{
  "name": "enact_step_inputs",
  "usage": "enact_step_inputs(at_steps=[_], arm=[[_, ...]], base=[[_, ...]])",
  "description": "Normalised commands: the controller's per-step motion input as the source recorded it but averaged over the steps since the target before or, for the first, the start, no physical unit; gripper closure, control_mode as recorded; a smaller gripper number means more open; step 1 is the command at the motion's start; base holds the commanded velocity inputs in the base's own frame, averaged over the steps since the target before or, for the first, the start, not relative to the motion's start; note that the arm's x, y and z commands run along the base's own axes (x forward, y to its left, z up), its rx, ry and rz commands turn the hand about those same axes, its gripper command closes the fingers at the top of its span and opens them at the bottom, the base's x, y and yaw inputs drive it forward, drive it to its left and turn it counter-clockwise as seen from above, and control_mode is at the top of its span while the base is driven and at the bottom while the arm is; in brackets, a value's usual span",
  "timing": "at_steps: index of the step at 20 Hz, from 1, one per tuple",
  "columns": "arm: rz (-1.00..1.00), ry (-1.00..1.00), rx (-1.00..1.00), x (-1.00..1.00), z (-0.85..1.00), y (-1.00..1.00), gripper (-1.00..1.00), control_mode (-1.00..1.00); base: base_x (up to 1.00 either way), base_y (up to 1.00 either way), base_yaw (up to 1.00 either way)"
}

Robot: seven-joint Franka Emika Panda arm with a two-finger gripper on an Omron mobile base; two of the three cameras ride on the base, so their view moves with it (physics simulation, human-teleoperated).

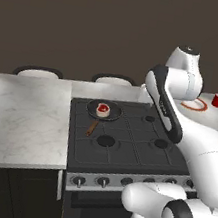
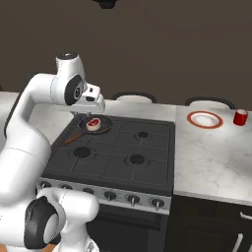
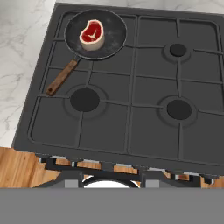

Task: Pick up the pan with the steak in it and place it on the dining table. Then place the steak on the plate.

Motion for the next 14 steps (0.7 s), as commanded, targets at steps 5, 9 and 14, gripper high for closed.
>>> enact_step_inputs(at_steps=[5, 9, 14], arm=[[-0.01, -0.01, 0.00, 0.01, -0.05, 0.05, -1.00, -1.00], [-0.11, 0.00, 0.00, 0.20, -0.28, 0.51, -1.00, -1.00], [-0.12, 0.00, 0.01, 0.18, -0.38, 0.58, -1.00, -1.00]], base=[[0.00, 0.00, 0.00], [0.00, 0.00, 0.00], [0.00, 0.00, 0.00]])
